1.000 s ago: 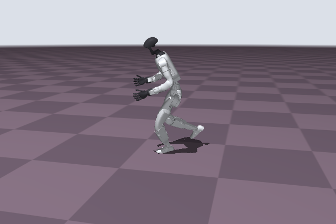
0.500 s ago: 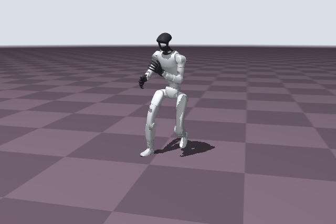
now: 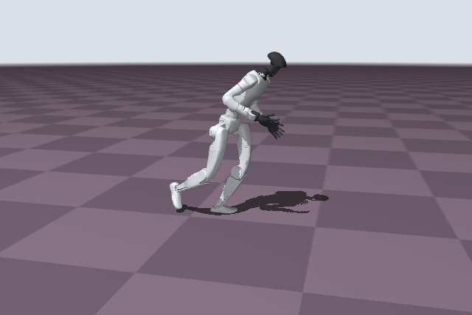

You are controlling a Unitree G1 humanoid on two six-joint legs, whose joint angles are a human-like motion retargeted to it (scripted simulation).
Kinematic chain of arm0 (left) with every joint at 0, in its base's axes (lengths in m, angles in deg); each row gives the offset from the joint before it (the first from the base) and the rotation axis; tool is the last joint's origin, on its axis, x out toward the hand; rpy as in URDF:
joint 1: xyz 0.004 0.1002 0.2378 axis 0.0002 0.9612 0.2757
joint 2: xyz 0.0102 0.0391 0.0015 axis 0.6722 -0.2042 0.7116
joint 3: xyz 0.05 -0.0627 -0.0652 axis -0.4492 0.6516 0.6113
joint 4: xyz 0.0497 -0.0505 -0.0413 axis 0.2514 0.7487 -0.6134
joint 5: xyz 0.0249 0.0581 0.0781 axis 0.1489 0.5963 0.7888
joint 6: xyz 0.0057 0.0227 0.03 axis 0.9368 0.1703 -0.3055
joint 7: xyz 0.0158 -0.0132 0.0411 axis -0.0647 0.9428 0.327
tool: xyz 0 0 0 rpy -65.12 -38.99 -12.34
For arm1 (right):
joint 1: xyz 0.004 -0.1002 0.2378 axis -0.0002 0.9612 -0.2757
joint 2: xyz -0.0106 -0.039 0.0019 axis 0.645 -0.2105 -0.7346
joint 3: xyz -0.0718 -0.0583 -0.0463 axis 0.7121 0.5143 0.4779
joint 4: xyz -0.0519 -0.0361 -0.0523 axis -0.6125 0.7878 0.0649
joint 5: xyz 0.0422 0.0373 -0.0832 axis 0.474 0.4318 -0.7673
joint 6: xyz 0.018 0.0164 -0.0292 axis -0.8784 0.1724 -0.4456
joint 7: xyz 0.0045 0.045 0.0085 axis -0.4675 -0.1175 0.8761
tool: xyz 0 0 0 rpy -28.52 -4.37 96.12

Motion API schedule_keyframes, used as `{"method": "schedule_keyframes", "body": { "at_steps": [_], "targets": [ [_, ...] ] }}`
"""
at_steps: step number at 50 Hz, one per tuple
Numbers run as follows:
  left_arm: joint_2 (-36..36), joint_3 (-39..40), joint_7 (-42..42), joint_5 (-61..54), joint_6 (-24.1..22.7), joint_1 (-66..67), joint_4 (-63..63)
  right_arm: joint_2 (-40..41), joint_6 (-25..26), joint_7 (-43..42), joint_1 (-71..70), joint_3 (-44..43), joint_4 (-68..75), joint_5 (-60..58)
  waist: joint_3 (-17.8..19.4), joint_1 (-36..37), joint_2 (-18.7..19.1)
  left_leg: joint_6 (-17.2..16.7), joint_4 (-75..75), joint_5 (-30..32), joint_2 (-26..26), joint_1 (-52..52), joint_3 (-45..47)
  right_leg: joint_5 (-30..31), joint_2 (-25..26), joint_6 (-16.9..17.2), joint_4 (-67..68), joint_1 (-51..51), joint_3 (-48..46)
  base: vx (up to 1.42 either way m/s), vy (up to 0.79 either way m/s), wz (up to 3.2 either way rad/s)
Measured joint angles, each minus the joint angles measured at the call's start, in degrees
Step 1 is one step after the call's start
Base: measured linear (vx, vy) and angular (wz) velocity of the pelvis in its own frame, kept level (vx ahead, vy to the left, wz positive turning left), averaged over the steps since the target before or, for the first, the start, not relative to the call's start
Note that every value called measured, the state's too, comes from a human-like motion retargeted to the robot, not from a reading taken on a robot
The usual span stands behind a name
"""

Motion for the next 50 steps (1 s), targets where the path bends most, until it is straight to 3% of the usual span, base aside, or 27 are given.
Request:
{"method": "schedule_keyframes", "body": {
  "at_steps": [3, 5, 8, 13, 15, 18, 20, 23, 25, 28, 30, 32, 35, 40, 43, 45, 48, 50],
  "targets": [
    [3.3, -3.3, -0.4, 7.6, -0.1, -12.7, -5.0, 2.2, 0.2, -2.2, 7.5, -6.2, 3.2, -4.4, 2.0, -4.3, 2.4, -3.1, -0.5, 0.1, -0.9, 4.0, -6.4, -6.8, -1.4, -3.8, 6.5, -3.0, -1.0, 0.68, -0.03, 2.42],
    [4.2, -4.5, -2.0, 9.5, -0.1, -21.7, -10.3, 1.2, -0.4, 2.3, 13.8, -10.4, -1.3, -2.1, 2.3, -8.4, 5.1, -4.5, -2.6, 1.5, -0.7, 7.3, -11.0, -10.2, 0.0, -4.5, 6.5, -5.2, -0.3, 0.74, -0.08, 2.27],
    [4.1, -6.0, 3.6, 10.3, -1.9, -32.0, -18.6, -4.5, 0.0, 5.6, 20.7, -12.3, -7.0, 0.3, 1.0, -15.5, 8.1, -6.3, -7.2, 6.1, 1.5, 12.5, -15.8, -12.7, 3.2, -4.1, -0.1, -9.5, 1.6, 0.79, -0.16, 1.61],
    [6.4, -4.5, 12.0, 14.1, -2.3, -46.1, -26.9, -12.8, 5.3, 12.0, 24.6, -15.7, -7.1, -1.1, -2.5, -26.0, 10.2, -10.4, -11.1, 15.5, 4.9, 17.3, -19.9, -11.9, 4.6, -1.9, -25.6, -14.8, 1.8, 0.84, -0.27, 1.08],
    [6.7, -3.8, 13.8, 15.6, -2.9, -50.1, -27.8, -14.2, 5.2, 12.8, 24.1, -15.9, -5.4, -4.1, -2.9, -29.6, 10.3, -12.3, -10.6, 18.5, 5.3, 18.7, -21.1, -11.3, 3.6, -0.1, -36.8, -15.9, 0.7, 0.89, -0.35, 1.02],
    [4.4, -3.8, 17.5, 18.5, -5.2, -51.1, -28.0, -13.1, 3.1, 10.9, 19.8, -11.0, 0.0, -9.7, -3.1, -32.6, 9.6, -12.5, -4.0, 20.4, 5.7, 18.8, -23.0, -7.7, 1.9, 2.3, -40.2, -19.1, -3.7, 0.92, -0.39, 0.6],
    [1.0, -3.7, 20.0, 20.7, -4.9, -49.9, -25.8, -11.2, 1.6, 7.8, 14.2, -5.9, 4.8, -10.7, -1.5, -31.9, 9.6, -11.0, 5.3, 21.8, 7.0, 17.3, -24.0, -7.6, 2.8, 0.7, -36.5, -18.8, -4.9, 0.9, -0.43, -0.14],
    [-4.6, -3.9, 19.4, 29.5, 1.6, -42.2, -15.2, -8.6, -0.7, 3.2, 2.4, 1.3, 11.0, -13.6, 0.5, -26.6, 11.3, -9.1, 24.3, 29.3, 8.6, 11.0, -26.1, -16.0, 5.8, -4.3, -25.1, -18.3, -3.4, 0.91, -0.34, -0.76],
    [-9.1, -5.9, 19.1, 18.8, 0.4, -32.0, -10.8, -7.2, -1.6, -2.3, -8.4, 4.7, 11.8, -14.3, 1.3, -22.8, 12.0, -8.3, 33.9, 32.0, 7.0, 6.1, -27.8, -17.9, 7.3, -6.1, -20.9, -17.1, -2.5, 0.92, -0.21, -1.0],
    [-3.7, -6.9, 12.9, 11.3, -1.3, -10.8, -11.8, -0.4, -2.0, -5.3, -23.7, 4.0, 6.7, -14.5, -0.3, -18.0, 8.7, -5.1, 39.1, 27.5, 3.4, -0.8, -25.6, -15.8, 7.2, -4.4, -20.0, -14.5, 0.9, 0.97, -0.13, -0.99],
    [3.8, -5.9, 10.0, 7.1, -3.2, 0.8, -14.7, 5.6, -2.3, -7.2, -34.0, 2.1, 3.6, -13.5, 1.2, -15.6, 6.5, -1.5, 35.5, 24.5, 2.3, -2.0, -23.0, -10.7, 7.4, -4.6, -29.7, -5.8, 2.6, 0.98, -0.06, -0.67],
    [12.5, -4.5, 6.3, 2.7, -4.6, 11.0, -17.6, 11.7, -4.0, -11.2, -41.8, 0.3, 1.0, -14.2, 0.4, -11.1, 2.9, -0.2, 28.9, 22.5, 1.9, -4.2, -17.2, -6.5, 5.4, -2.7, -32.9, -2.0, 4.6, 1.03, 0.0, -0.73],
    [23.6, -1.2, 1.0, -8.3, -5.7, 22.7, -22.1, 15.8, -5.9, -17.8, -50.6, -2.1, -3.2, -16.6, -1.6, -3.7, -1.3, -0.8, 13.1, 22.1, 0.5, -7.3, -11.1, 0.5, 1.9, 0.2, -38.7, 3.1, 6.8, 1.06, 0.08, -0.52],
    [33.8, 10.1, -5.3, -15.0, -6.8, 33.4, -24.5, 12.1, -8.9, -23.9, -58.0, 1.8, -12.6, -20.9, -2.3, 6.6, -2.7, -3.1, -17.6, 19.9, 3.7, -7.1, -5.9, 7.5, 1.0, 4.9, -44.0, 12.7, 9.8, 1.12, 0.19, -0.5],
    [34.9, 14.6, -10.8, -14.1, -6.1, 34.4, -22.3, 11.2, -11.0, -18.9, -56.1, 8.8, -15.3, -19.2, -2.4, 9.0, -3.8, -2.0, -15.9, 23.1, 5.3, -6.8, -3.7, 8.1, 0.0, 6.4, -42.4, 18.7, 11.2, 1.2, 0.29, -0.23],
    [32.6, 13.4, -11.4, -9.7, -4.9, 31.1, -19.8, 11.2, -8.8, -12.4, -51.1, 11.9, -13.6, -17.2, -2.0, 6.9, -4.0, 1.3, -2.8, 16.8, 5.2, -7.3, -5.1, 8.4, -0.5, 5.8, -35.7, 21.3, 11.6, 1.21, 0.34, 0.46],
    [30.5, 5.2, -4.9, 7.4, -6.0, 13.8, -14.8, 8.4, -6.2, -7.6, -35.9, 11.7, -10.5, -24.2, -0.2, 5.7, -3.8, 1.7, 10.0, 8.4, 6.0, -4.2, -5.2, 7.3, -1.1, 3.6, -13.3, 15.7, 8.5, 1.14, 0.3, 0.45],
    [26.6, 0.1, 0.8, 14.9, -5.2, -2.2, -13.4, 5.0, -6.4, -6.0, -23.2, 9.5, -10.7, -25.4, 0.9, 5.3, -3.8, -0.1, 10.0, 6.8, 5.2, -0.5, -5.0, 0.8, -3.1, -0.7, 0.5, 8.1, 5.7, 1.03, 0.23, 0.42]
  ]
}}
